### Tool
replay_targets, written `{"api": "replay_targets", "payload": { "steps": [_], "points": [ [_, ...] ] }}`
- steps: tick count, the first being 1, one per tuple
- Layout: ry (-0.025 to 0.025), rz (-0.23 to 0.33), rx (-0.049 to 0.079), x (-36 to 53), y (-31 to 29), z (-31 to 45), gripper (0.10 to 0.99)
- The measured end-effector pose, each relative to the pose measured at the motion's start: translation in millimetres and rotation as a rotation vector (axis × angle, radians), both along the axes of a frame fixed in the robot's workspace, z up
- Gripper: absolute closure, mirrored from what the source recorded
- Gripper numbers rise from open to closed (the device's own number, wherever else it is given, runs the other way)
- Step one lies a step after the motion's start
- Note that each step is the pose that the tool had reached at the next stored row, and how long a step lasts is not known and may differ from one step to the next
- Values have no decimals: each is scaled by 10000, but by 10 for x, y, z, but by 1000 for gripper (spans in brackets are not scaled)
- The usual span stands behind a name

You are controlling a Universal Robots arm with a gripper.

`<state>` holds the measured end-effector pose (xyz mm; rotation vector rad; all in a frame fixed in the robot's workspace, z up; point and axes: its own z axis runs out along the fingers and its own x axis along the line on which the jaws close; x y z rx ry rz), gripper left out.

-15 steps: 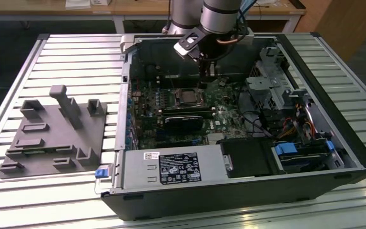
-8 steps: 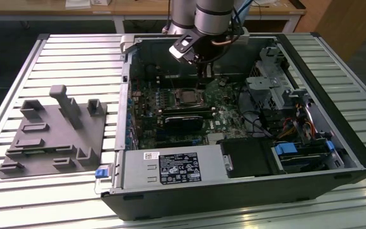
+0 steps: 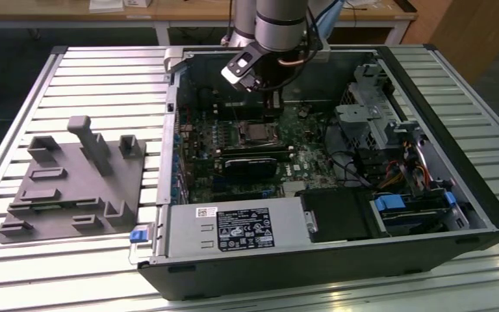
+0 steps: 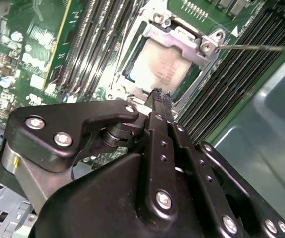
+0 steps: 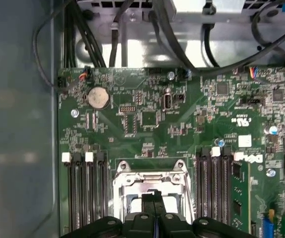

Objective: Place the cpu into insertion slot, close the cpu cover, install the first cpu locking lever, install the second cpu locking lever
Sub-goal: 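Close the cpu cover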

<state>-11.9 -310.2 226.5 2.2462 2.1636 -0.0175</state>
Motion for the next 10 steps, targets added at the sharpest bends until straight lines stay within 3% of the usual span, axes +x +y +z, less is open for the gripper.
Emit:
{"api": "replay_targets", "payload": {
  "steps": [4, 10],
  "points": [
    [-58, 33, 174, -62, -3, -24, 980],
    [-105, 55, 344, -163, -34, -68, 980]
  ]
}}
